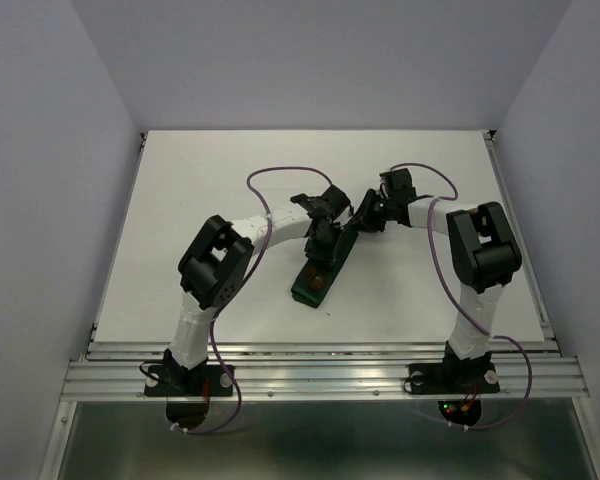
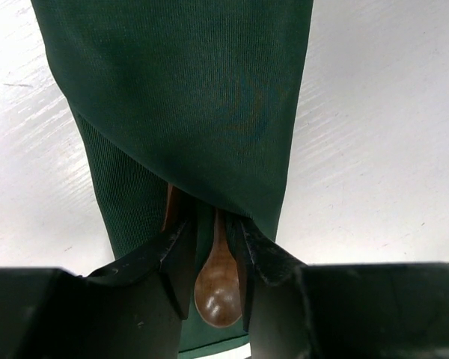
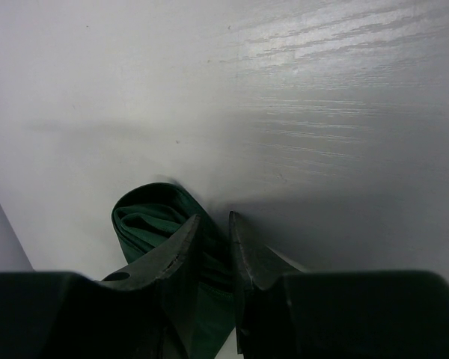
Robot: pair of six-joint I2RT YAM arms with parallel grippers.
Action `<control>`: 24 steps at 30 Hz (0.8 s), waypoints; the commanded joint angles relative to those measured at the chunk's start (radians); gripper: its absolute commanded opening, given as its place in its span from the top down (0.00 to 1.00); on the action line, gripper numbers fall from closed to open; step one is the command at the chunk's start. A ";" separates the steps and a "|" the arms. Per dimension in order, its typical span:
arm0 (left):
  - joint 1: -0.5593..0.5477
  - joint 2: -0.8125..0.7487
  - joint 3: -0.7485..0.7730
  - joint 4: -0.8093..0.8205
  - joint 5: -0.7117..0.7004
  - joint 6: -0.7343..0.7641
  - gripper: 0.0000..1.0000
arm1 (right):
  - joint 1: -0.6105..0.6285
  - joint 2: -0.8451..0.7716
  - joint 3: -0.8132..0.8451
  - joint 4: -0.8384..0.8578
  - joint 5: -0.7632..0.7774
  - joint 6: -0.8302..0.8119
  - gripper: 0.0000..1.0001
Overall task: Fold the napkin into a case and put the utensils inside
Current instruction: Stuff the spoon into the folded napkin.
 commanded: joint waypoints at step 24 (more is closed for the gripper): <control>-0.009 -0.085 -0.068 -0.032 0.032 -0.001 0.64 | 0.030 0.016 0.001 0.001 0.007 -0.003 0.72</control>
